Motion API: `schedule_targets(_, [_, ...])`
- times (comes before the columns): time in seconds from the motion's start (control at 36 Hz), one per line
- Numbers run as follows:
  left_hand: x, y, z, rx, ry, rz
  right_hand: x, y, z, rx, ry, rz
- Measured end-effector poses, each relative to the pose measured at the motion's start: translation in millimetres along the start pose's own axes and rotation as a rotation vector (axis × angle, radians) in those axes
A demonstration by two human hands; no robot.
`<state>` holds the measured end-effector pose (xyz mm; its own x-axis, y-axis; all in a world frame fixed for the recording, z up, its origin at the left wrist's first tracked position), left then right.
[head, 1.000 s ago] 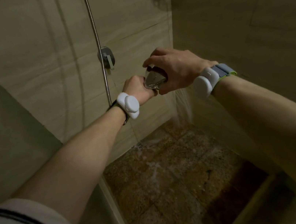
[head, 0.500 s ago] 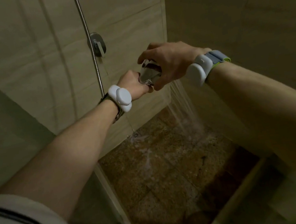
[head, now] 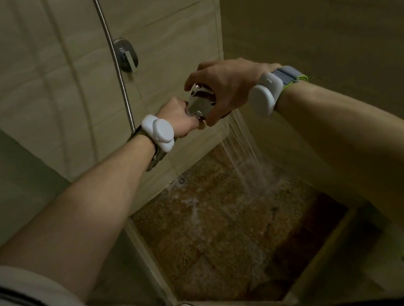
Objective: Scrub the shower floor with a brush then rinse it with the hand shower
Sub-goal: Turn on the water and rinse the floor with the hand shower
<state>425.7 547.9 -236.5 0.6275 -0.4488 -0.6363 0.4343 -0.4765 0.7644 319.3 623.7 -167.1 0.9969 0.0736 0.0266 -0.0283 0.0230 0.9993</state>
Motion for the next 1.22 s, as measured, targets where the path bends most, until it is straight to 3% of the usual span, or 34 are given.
schedule_targets(0.72, [6.6, 1.1, 4.7, 0.052, -0.009, 0.137, -3.3, -15.7, 6.4, 0.055, 0.048, 0.075])
schedule_targets(1.22, [-3.4, 17.2, 0.6, 0.019, -0.056, 0.383, 7.7, -15.6, 5.8, 0.006, 0.053, 0.056])
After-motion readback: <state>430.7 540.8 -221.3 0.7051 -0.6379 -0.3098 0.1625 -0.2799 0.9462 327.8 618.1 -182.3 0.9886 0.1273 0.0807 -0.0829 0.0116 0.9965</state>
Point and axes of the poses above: each hand's wrist, its own z-axis towards the middle knuckle, its own y-axis out of the back of the hand, x = y × z, the point moved 5 cm from there along z, towards the middle knuckle, and after that the axes turned 1 degree about -x, right-handed, at the moved point
